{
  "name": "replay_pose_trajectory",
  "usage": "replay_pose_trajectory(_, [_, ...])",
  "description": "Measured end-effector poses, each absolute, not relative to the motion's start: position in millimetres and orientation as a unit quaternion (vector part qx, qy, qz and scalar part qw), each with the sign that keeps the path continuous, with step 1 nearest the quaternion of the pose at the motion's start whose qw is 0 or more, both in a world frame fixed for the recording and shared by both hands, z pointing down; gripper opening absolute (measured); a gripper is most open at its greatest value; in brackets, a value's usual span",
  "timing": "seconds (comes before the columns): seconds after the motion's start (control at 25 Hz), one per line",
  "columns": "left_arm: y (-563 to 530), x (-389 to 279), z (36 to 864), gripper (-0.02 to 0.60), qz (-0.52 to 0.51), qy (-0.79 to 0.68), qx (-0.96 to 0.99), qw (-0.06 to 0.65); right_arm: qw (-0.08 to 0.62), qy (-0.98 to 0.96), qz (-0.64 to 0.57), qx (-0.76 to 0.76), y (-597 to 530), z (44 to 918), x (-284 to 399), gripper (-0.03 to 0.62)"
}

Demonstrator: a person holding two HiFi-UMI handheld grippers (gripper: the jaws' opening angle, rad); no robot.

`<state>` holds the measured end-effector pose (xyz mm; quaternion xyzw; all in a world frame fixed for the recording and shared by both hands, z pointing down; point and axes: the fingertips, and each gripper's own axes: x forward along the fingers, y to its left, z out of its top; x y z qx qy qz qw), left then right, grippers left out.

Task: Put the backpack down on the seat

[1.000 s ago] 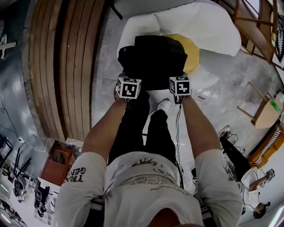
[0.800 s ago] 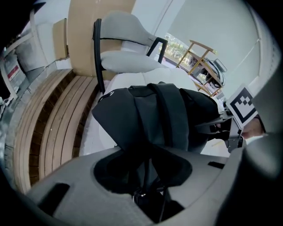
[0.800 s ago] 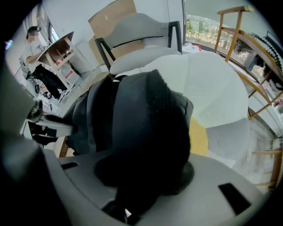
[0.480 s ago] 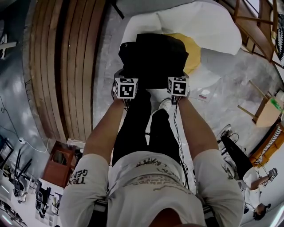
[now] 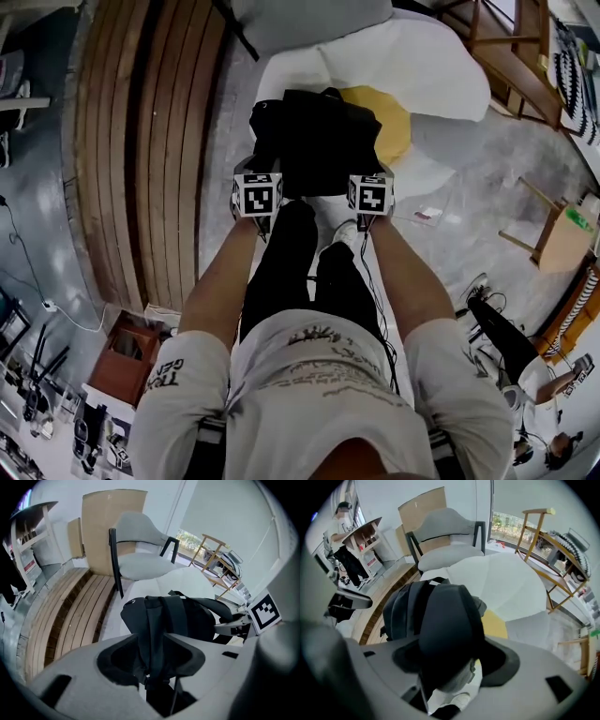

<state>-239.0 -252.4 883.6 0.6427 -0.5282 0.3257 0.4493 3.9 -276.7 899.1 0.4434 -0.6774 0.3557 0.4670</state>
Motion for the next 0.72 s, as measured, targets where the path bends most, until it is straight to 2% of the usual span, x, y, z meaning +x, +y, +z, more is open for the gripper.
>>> replay_pose_trajectory(0.24, [-253.0, -221.9, 832.3, 0.157, 0.316, -0.531, 0.652, 0.439, 0.445, -0.692, 0.344, 0.453, -266.8, 862.5, 18.7, 0.272])
replay_pose_trajectory(0.36, [-255.9, -209.1, 803.8, 0.123, 0.300, -0.539, 0.663, 0.423, 0.416, -0.709, 0.343, 0.454, -264.5, 834.9, 19.7, 0.272])
replay_pose_trajectory(0.4, [-256.8, -204.3, 792.9, 0.111, 0.294, -0.543, 0.666, 0.417, 0.405, -0.720, 0.341, 0.450, -263.8, 824.5, 18.1, 0.253])
replay_pose_trajectory(0.56, [-257.9, -186.4, 747.8, 0.079, 0.276, -0.559, 0.672, 0.400, 0.367, -0.753, 0.301, 0.455, -265.8, 773.1, 18.1, 0.064])
replay_pose_trajectory(0.72, [-251.2, -163.2, 694.4, 0.072, 0.256, -0.569, 0.683, 0.379, 0.314, -0.775, 0.273, 0.475, -265.1, 716.1, 24.3, 0.046])
